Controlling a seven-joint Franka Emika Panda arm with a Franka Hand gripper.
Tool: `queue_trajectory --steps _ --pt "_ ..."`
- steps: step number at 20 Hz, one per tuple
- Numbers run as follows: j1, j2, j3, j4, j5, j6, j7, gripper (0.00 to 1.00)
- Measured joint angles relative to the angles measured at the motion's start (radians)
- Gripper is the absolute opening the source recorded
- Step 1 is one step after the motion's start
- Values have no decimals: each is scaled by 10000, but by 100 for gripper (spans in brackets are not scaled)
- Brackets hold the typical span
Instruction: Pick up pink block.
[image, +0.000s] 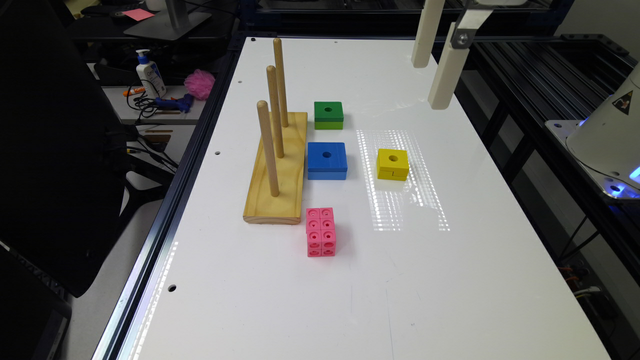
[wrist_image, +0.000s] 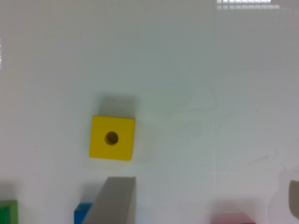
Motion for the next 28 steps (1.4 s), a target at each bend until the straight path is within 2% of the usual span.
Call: queue_trajectory --steps 5,10,14,20,24,28 --pt "0 0 0 4 0 3 0 100" --pt "1 99 60 237 0 19 2 100" --pt "3 551 149 717 1 50 26 100" --pt "2 1657 305 1765 1 60 120 100" --pt "4 1883 343 2022 1 62 154 100" --pt "6 2229 580 2484 1 62 401 100"
